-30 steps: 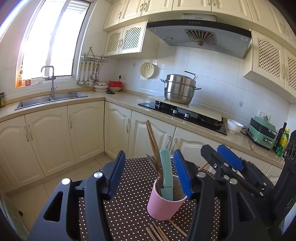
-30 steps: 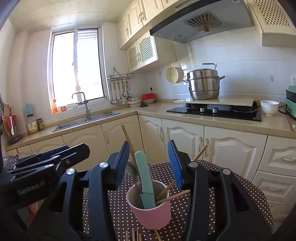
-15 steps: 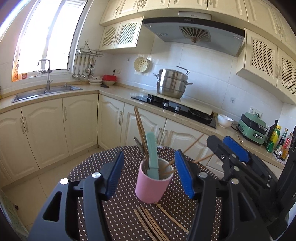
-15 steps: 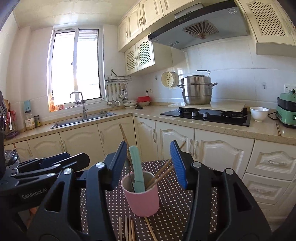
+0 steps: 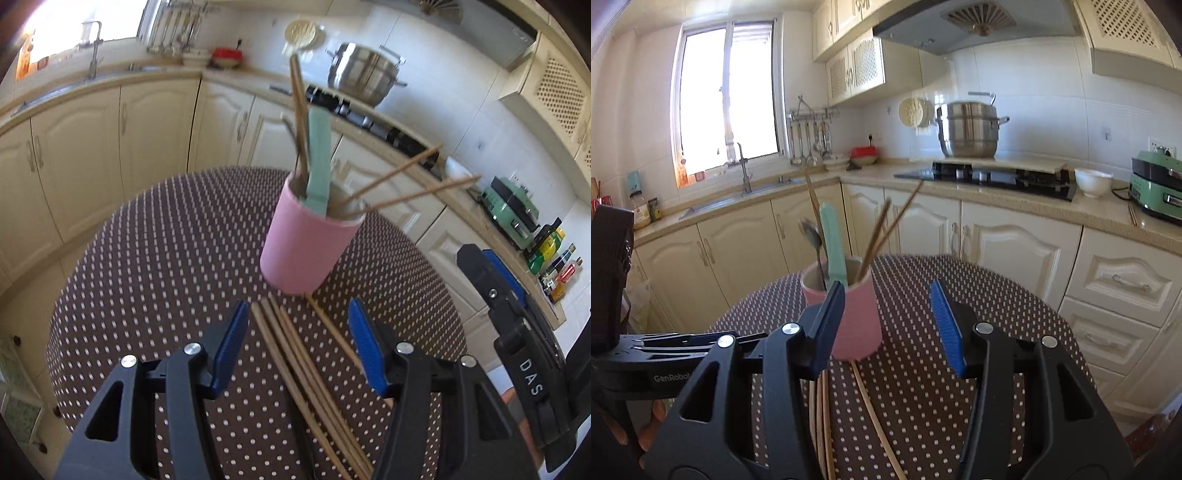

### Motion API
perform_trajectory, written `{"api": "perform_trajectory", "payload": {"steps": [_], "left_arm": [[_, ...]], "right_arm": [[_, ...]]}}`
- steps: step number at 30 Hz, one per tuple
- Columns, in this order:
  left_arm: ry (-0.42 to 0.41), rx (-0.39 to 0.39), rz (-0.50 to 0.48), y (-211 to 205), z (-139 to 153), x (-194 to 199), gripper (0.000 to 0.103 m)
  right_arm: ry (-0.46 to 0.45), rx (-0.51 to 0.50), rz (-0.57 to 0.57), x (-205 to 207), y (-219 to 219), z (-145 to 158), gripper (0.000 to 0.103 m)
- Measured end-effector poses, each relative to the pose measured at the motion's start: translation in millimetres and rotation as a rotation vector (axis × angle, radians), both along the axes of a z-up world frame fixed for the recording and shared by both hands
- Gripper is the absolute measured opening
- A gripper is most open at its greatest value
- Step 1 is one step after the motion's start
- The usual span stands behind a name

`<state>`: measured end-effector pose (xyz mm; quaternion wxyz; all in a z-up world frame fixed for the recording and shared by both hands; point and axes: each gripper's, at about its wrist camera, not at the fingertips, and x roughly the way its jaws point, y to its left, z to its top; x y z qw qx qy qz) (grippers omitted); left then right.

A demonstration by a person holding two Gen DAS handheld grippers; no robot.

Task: Organize utensils
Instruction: 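Move both open tools back down to the chopstick pile, then grasp a wooden chopstick with the right tool while the left tool grasps another chopstick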

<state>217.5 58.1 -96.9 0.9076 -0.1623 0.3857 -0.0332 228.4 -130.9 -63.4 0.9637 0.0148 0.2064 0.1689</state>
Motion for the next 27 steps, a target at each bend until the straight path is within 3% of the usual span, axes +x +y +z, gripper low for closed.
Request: {"api": "perform_trajectory", "payload": {"steps": [5,14,20,27], "left_arm": [[0.125,0.005,-0.015,-6.8,-31.1,12.5,0.039],[0.231,0.010,-0.006,-8.1,-67.4,31.5,0.022],[0.266,0.002,-0.008,-12.4,-83.3,39.4,0.015],[0.251,0.006,-0.009,-19.7,-87.4,50.9,0.009]], "right_arm": [[0.135,-0.056,0.030,12.4,5.9,-29.6,0.049],[0.329,-0.132,0.094,28.1,15.0,-66.1,0.049],[0.408,-0.163,0.116,39.4,17.0,-77.6,0.049],[0.494,-0.213,0.153,51.1,18.8,-88.5,0.049]]}}
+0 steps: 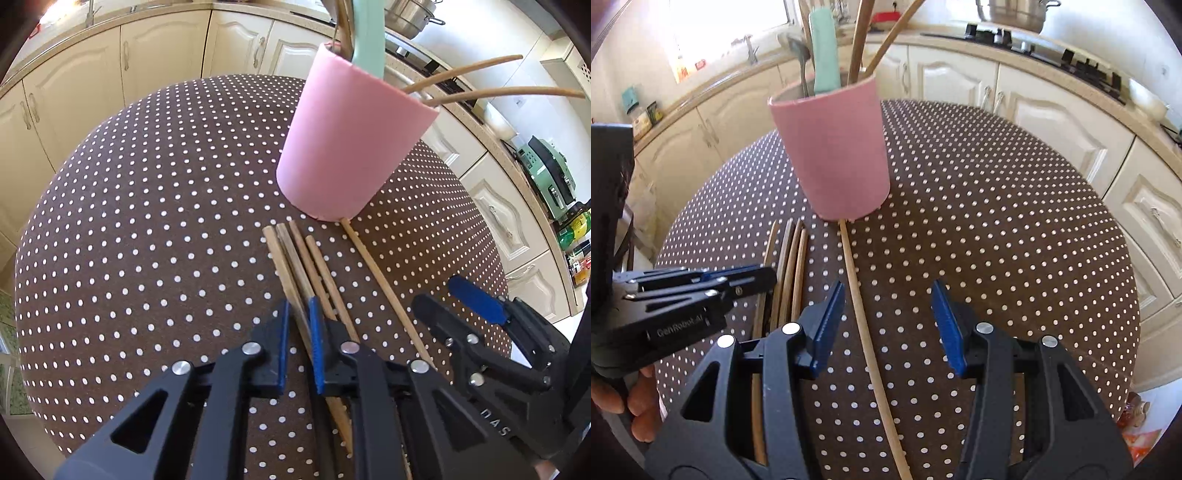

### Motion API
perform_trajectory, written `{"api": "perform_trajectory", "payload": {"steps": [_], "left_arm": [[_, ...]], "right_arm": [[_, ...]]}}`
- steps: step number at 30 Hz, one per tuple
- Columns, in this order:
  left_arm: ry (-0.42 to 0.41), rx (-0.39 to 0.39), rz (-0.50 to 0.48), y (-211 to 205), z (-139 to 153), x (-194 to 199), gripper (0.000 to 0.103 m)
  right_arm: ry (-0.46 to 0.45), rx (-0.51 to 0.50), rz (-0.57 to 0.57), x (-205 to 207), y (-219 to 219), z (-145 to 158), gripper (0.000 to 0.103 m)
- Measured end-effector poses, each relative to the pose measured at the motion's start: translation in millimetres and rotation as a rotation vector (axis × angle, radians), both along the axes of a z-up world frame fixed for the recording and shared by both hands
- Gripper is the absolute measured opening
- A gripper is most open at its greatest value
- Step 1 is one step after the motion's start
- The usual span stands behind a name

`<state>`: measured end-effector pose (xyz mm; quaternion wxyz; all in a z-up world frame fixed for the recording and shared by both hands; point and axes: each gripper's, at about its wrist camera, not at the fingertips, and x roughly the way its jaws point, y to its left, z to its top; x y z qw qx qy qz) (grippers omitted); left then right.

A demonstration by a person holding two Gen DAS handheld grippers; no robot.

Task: Organize utensils
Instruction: 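Grasp a wooden chopstick with the right tool while the left tool grasps another chopstick, then lift both chopsticks upright over the pink cup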

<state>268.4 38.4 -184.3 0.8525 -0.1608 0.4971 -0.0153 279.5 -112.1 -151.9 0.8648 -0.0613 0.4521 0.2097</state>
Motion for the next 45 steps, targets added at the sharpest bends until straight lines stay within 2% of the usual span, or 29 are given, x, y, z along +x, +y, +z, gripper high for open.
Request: {"api": "perform_trajectory", "payload": {"steps": [4,8,15,18,21,27,33,40,45], "left_arm": [[-0.015,-0.009,0.007,-2.6,5.9,0.9,0.008],[-0.034,-0.009,0.007,5.3,12.6,-6.0,0.008],[-0.085,-0.004,0.020,12.2,28.3,-16.0,0.007],[-0.101,-0.005,0.026,15.8,33.1,-19.6,0.007],[-0.118,-0.012,0.030,16.8,38.2,-23.7,0.006],[-0.177,-0.026,0.022,19.2,53.2,-35.8,0.006],[-0.270,-0.039,0.019,19.4,76.8,-52.2,0.006],[-0.400,-0.044,0.014,22.7,107.7,-74.9,0.006],[-0.506,-0.043,0.001,18.9,131.9,-91.6,0.006]], "right_arm": [[0.056,-0.071,0.028,6.1,4.8,-8.2,0.048],[0.089,-0.101,0.057,8.7,12.4,-14.9,0.037],[0.120,-0.170,0.118,10.8,32.2,-23.0,0.033],[0.125,-0.187,0.142,11.5,40.9,-24.0,0.024],[0.129,-0.182,0.160,9.4,43.5,-25.3,0.009],[0.102,-0.098,0.150,1.8,39.5,-19.4,0.006],[0.033,0.002,0.155,-25.2,22.3,5.3,0.006],[-0.115,0.119,0.143,-54.9,7.8,43.4,0.006],[-0.220,0.207,0.116,-56.4,-3.9,70.6,0.006]]}}
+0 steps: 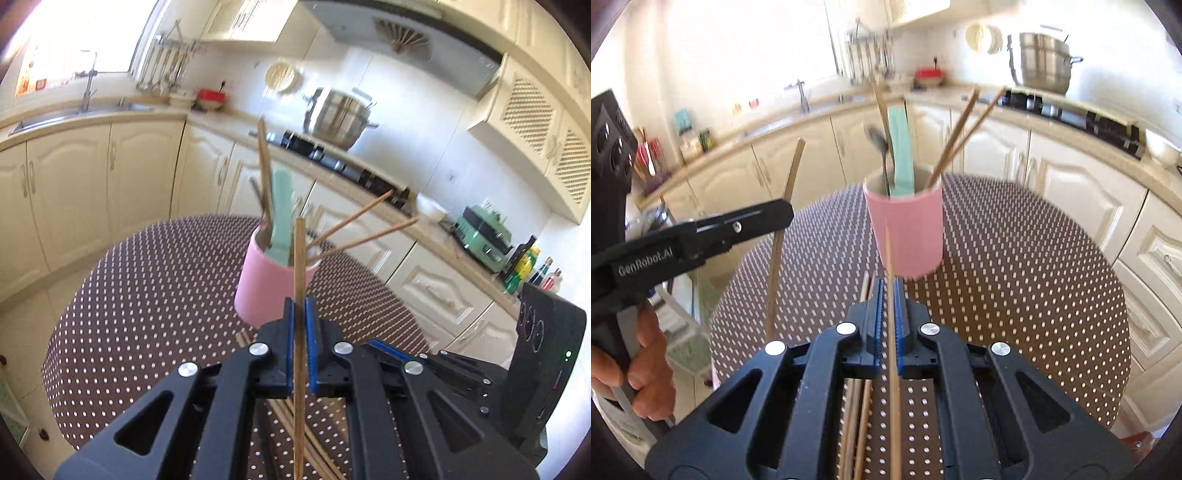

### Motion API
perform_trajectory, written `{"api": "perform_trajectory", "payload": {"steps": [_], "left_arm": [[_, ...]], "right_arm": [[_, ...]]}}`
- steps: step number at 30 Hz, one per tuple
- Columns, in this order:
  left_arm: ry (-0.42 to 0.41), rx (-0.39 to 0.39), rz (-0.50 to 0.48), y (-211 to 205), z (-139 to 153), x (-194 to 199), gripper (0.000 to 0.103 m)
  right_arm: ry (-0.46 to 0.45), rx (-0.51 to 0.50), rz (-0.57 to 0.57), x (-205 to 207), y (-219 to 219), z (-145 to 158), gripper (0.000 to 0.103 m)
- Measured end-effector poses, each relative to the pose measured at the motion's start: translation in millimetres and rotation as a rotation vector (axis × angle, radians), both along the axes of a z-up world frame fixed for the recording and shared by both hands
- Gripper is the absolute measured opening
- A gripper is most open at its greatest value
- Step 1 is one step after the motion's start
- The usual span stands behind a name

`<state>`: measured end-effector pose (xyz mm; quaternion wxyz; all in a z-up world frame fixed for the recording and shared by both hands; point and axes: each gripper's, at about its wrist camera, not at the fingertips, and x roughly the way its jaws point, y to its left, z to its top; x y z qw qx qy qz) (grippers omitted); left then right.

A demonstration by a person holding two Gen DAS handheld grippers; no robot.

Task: Organize utensils
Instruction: 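Lift both chopsticks upright over the pink cup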

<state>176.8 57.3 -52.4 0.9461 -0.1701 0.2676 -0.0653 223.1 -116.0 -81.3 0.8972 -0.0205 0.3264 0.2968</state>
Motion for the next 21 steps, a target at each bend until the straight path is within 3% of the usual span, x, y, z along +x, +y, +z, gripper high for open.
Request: {"api": "perform_trajectory", "payload": {"steps": [3,6,8,12,16,21], "left_arm": [[-0.020,0.015,-0.011,0.0,7.3,-3.3,0.006],[0.025,0.004,-0.004,1.3,5.8,5.3,0.006],[0.062,-0.016,0.008,5.7,0.0,12.3,0.006],[0.109,-0.038,0.033,12.3,-14.8,22.6,0.006],[0.189,-0.045,0.063,19.3,-36.5,37.2,0.006],[0.283,-0.056,0.083,28.1,-65.9,52.2,0.006]], "right_arm": [[-0.007,0.007,-0.015,3.9,-0.2,5.8,0.006],[-0.006,-0.043,-0.033,6.4,5.5,7.7,0.006],[0.097,-0.127,-0.023,22.4,14.4,-7.0,0.007],[0.207,-0.214,-0.013,39.2,26.3,-38.2,0.008],[0.268,-0.255,-0.004,47.9,35.0,-59.9,0.030],[0.288,-0.291,0.015,59.8,46.4,-71.0,0.031]]}}
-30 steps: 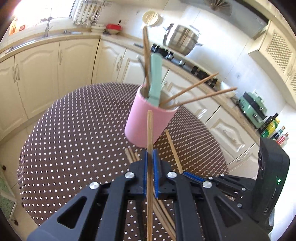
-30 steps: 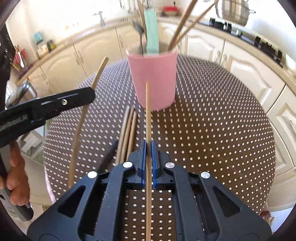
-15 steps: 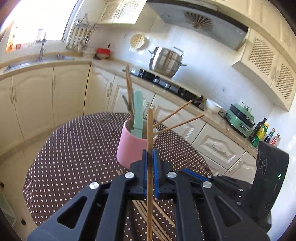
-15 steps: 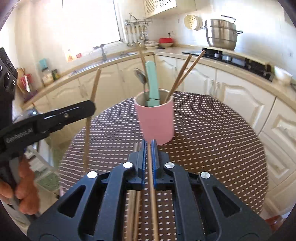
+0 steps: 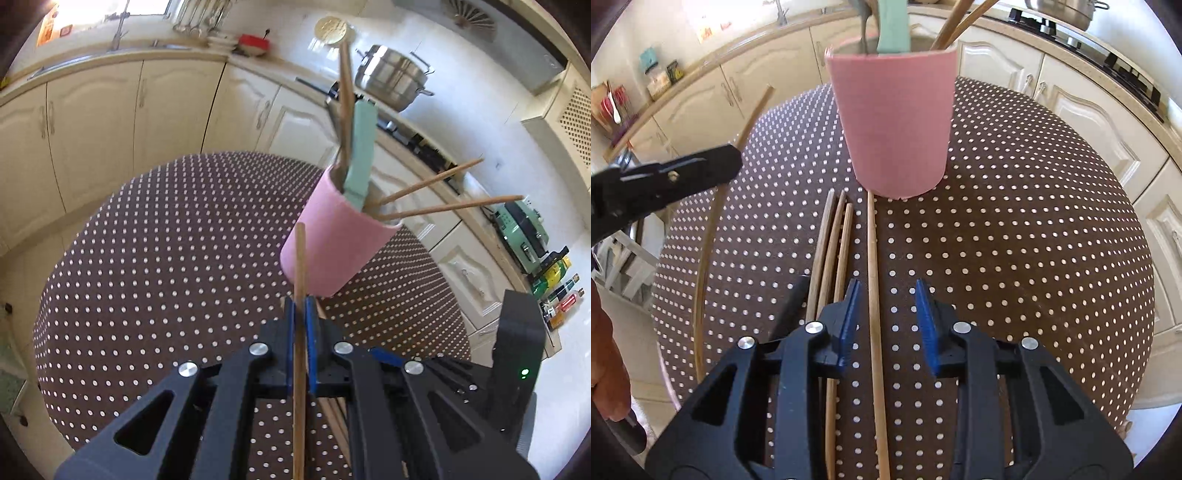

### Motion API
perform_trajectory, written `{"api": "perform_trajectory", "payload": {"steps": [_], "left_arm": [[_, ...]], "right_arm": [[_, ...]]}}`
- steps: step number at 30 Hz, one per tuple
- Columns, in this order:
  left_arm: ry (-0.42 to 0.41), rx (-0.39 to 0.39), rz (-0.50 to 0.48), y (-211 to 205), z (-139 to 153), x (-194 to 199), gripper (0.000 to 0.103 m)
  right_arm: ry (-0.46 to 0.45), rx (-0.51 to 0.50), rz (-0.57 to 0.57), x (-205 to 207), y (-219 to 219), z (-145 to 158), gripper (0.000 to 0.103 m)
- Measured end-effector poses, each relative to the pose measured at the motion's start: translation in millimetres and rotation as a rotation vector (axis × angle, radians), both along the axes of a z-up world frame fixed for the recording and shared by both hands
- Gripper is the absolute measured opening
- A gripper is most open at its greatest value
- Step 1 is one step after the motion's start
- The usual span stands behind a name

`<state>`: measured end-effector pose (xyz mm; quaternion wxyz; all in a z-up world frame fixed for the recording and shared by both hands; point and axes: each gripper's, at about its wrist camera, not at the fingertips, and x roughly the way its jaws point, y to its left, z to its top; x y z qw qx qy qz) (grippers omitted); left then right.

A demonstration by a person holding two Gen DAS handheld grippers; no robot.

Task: Organize utensils
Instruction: 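Lift both chopsticks upright over the pink cup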

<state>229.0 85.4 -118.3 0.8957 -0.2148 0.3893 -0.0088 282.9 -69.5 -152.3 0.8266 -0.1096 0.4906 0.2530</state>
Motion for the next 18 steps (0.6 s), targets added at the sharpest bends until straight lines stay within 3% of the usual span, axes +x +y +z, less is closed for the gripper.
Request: {"api": "perform_trajectory", "payload": {"steps": [5,6,7,14,18], "left_arm": [[0.044,-0.010,-0.002,2.3,-15.6,8.2,0.006],[0.048,-0.008,-0.004,1.6,-16.8,9.5,0.006],[0.048,-0.010,-0.005,0.8,-17.2,10.2,0.006],[-0.008,-0.025,-0.041,-2.7,-3.1,5.1,0.006],[-0.109,-0.045,-0.066,-7.1,17.8,-6.6,0.006]], "right_arm": [[0.002,-0.054,0.033,3.3,14.7,-9.0,0.026],[-0.006,-0.066,0.035,4.5,16.3,-8.6,0.021],[-0.006,-0.067,0.040,5.4,19.0,-7.5,0.006],[-0.063,0.028,0.043,-11.3,18.3,9.5,0.006],[-0.159,0.131,0.044,-35.8,3.1,34.5,0.006]]}}
